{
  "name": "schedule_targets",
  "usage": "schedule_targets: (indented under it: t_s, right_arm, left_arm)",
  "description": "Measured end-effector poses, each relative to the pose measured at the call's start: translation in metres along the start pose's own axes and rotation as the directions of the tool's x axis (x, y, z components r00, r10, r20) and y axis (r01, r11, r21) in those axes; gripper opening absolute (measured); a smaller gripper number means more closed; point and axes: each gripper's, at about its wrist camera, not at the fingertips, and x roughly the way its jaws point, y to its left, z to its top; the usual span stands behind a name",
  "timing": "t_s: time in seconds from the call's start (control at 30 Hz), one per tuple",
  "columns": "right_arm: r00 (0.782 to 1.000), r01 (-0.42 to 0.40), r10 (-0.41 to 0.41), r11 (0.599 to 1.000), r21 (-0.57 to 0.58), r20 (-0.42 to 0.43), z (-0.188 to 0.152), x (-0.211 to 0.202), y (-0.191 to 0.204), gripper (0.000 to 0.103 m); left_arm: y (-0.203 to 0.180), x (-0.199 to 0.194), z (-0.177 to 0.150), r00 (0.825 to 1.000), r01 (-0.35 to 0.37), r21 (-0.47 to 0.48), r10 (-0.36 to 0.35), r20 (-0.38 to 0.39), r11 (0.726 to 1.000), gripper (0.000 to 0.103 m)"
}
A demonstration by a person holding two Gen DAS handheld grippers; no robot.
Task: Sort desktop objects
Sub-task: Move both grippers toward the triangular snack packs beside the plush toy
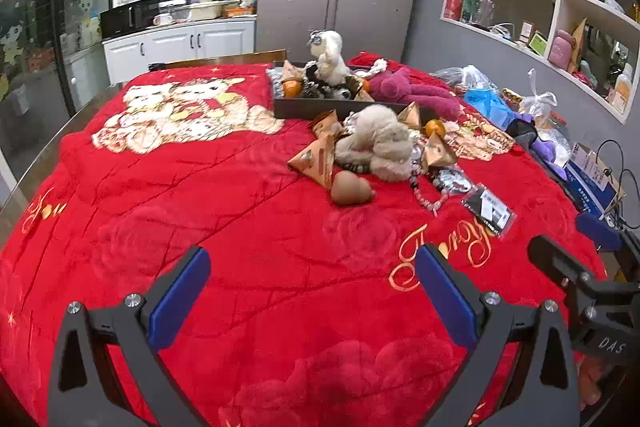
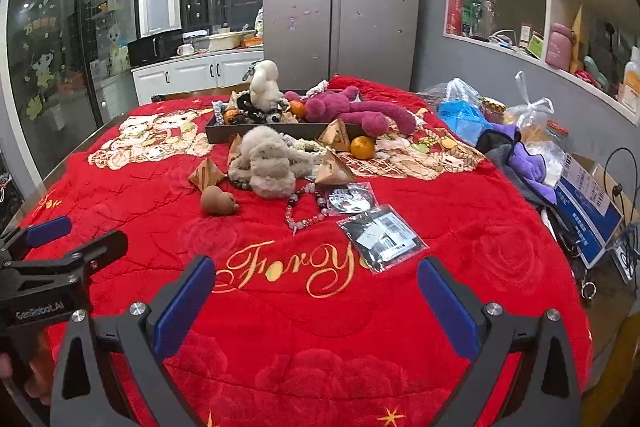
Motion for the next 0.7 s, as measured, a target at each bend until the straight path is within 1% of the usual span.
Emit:
schedule_targets:
  t_s: [0.23, 0.4, 0.5, 0.6, 0.7]
  right_arm:
    - [0.999, -0.051, 0.051, 0.999, 0.018, 0.000, 0.018, 0.014, -0.002, 0.103]
    - [1.000, -0.030, 0.030, 1.000, 0.005, -0.001, 0.040, 0.028, -0.002, 0.103]
    - [1.000, -0.019, 0.019, 1.000, -0.005, -0.009, 0.051, 0.037, -0.002, 0.103]
    - [1.000, -0.001, 0.001, 1.000, -0.020, -0.021, 0.065, 0.051, -0.002, 0.103]
    - [1.000, 0.011, -0.012, 0.999, -0.031, -0.026, 0.076, 0.063, -0.003, 0.103]
  left_arm:
    - [-0.007, 0.012, 0.032, 0.999, -0.034, 0.050, 0.033, 0.018, 0.998, 0.103]
    - [-0.005, 0.031, 0.051, 1.000, -0.018, 0.040, 0.018, -0.007, 0.999, 0.103]
    - [-0.005, 0.041, 0.063, 1.000, -0.008, 0.052, 0.009, -0.019, 0.999, 0.103]
    - [-0.006, 0.051, 0.074, 1.000, -0.008, 0.063, 0.009, -0.010, 0.998, 0.103]
    - [-0.005, 0.068, 0.082, 0.999, -0.008, 0.064, 0.010, -0.031, 0.998, 0.103]
